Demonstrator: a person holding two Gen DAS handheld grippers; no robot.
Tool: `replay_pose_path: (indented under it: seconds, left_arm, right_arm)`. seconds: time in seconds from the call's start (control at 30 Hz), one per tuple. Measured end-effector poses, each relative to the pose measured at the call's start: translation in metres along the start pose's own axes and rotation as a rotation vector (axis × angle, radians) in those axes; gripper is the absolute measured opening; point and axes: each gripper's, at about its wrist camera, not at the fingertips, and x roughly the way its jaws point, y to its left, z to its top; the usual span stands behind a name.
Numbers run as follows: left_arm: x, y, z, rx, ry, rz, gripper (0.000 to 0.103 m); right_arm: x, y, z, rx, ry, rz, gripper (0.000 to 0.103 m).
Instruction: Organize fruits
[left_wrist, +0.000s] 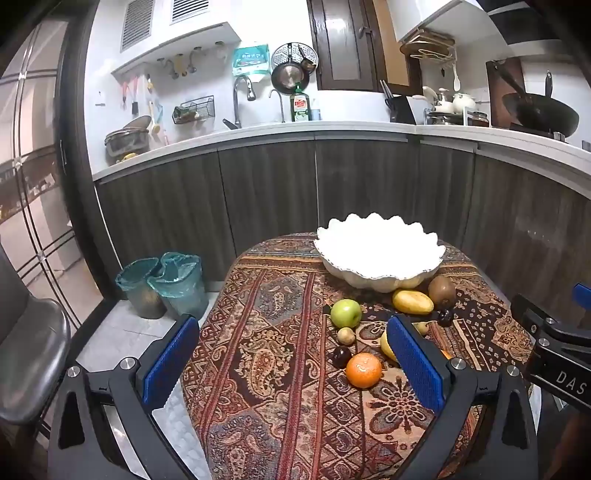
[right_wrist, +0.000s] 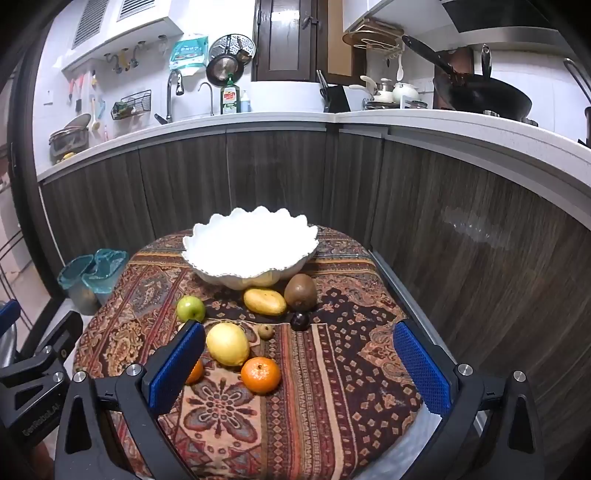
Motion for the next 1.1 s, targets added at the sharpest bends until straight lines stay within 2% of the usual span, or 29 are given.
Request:
replay_pose_path:
  seconds: [1.1]
  left_arm:
    - [0.0,-0.0003,0.0,-0.001,0.001,0.0,0.103]
  right_arm:
    - [0.0011,-0.0008,-0.0008,0.001,-0.001,-0.001,0.103]
